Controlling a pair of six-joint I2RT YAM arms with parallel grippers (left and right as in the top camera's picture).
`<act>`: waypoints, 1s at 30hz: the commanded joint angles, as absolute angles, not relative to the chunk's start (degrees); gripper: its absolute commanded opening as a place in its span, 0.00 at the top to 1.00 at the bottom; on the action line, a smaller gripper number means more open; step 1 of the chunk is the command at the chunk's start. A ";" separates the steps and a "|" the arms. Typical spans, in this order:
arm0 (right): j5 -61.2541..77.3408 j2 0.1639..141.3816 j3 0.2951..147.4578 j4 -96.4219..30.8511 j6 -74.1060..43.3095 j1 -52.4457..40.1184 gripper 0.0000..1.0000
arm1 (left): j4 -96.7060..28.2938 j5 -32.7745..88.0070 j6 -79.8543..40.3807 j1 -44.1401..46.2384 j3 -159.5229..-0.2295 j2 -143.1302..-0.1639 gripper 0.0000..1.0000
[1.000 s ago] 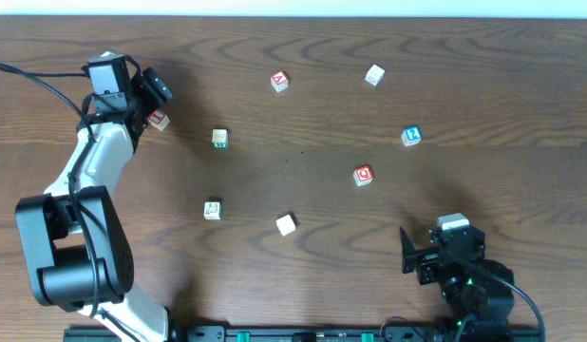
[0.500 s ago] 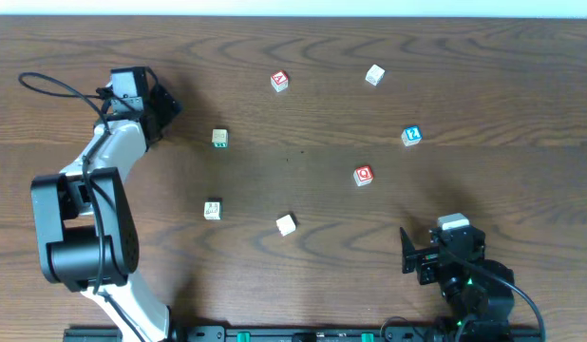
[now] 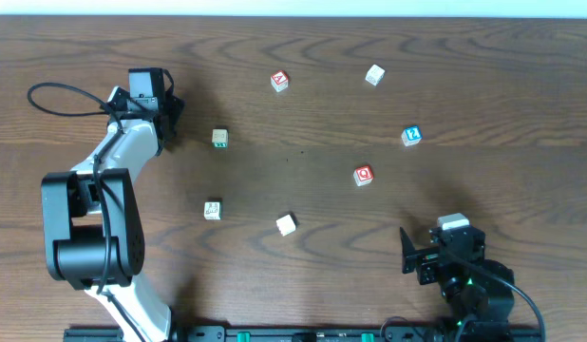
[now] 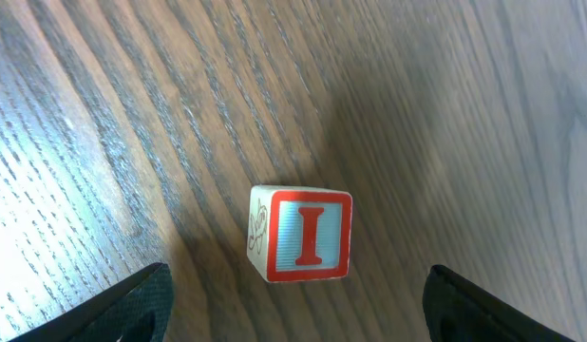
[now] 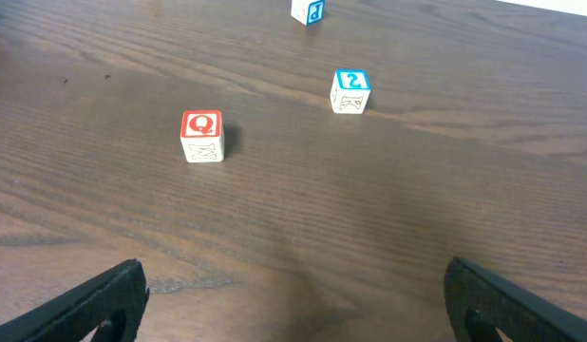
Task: Spell out Ai2
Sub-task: 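Lower the left gripper and close it on the red I block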
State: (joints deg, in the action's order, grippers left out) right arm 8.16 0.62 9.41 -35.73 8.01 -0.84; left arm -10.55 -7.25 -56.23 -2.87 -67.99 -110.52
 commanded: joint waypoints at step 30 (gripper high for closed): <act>8.82 0.32 8.99 -35.77 8.64 -0.45 0.01 | -11.81 -10.92 -58.98 -3.38 -75.05 -116.92 0.24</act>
State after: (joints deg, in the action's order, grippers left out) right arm 8.16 0.62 9.41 -35.73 8.01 -0.84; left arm -11.60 -9.47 -59.72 -2.90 -73.93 -115.55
